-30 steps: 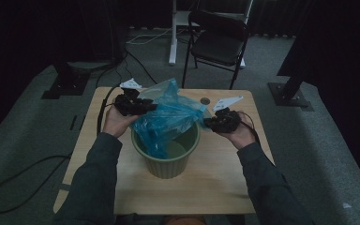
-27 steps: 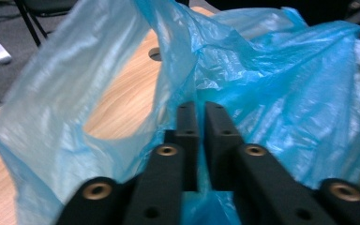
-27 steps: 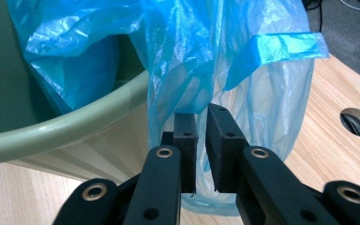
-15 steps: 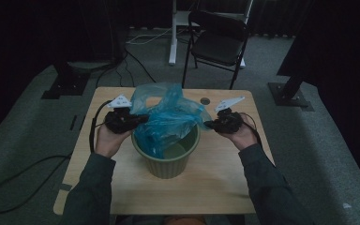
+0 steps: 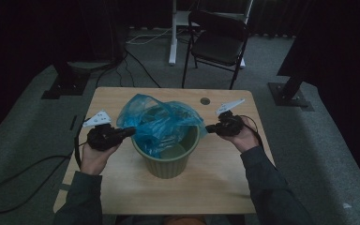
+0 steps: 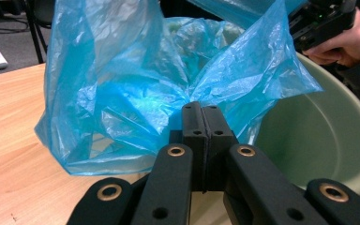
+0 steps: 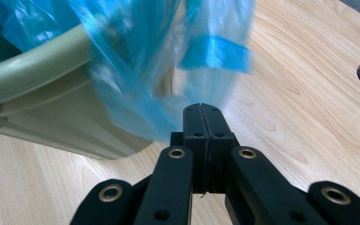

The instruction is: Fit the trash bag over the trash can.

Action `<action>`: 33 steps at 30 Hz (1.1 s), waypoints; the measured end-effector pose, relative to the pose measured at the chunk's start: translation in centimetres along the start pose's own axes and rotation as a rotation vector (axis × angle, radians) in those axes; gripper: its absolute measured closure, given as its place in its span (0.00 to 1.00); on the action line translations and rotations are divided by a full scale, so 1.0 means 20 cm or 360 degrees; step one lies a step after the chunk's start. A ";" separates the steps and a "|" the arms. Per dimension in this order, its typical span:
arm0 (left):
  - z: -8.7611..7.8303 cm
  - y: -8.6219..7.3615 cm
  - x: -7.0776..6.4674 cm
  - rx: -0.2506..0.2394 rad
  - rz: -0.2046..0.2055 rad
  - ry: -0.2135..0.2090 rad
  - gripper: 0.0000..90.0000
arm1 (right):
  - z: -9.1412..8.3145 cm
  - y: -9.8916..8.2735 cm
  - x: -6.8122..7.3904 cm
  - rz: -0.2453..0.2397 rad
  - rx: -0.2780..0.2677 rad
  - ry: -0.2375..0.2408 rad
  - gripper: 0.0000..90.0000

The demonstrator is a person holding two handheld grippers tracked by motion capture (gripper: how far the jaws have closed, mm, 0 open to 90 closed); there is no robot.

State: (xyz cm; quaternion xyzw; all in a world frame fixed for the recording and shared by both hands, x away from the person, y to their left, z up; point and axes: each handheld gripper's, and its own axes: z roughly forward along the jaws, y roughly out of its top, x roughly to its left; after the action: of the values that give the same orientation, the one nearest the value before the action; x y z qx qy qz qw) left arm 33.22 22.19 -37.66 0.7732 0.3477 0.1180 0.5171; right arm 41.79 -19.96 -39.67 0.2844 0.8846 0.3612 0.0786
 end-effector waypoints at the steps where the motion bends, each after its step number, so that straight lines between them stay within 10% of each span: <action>1: -0.01 0.00 0.00 0.0002 0.0002 -0.0003 1.00 | -0.01 0.00 0.00 -0.0002 -0.0011 0.0001 1.00; 10: 0.00 -0.01 -0.02 -0.0004 -0.0003 -0.0014 1.00 | -0.14 0.05 0.04 -0.0022 -0.0190 -0.0056 0.84; 21: 0.02 -0.02 -0.05 -0.0006 0.0004 -0.0026 0.99 | -0.16 0.16 0.18 -0.0135 -0.0280 0.0071 0.66; 33: -0.02 -0.06 -0.11 -0.0027 0.0011 -0.0085 0.97 | -0.13 0.17 0.20 -0.0155 -0.0225 0.0077 0.92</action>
State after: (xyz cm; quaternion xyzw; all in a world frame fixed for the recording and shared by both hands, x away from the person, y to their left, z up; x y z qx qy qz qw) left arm 30.97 21.32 -38.12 0.7728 0.3302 0.1020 0.5322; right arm 39.09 -17.22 -35.17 0.2258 0.8714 0.4252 0.0945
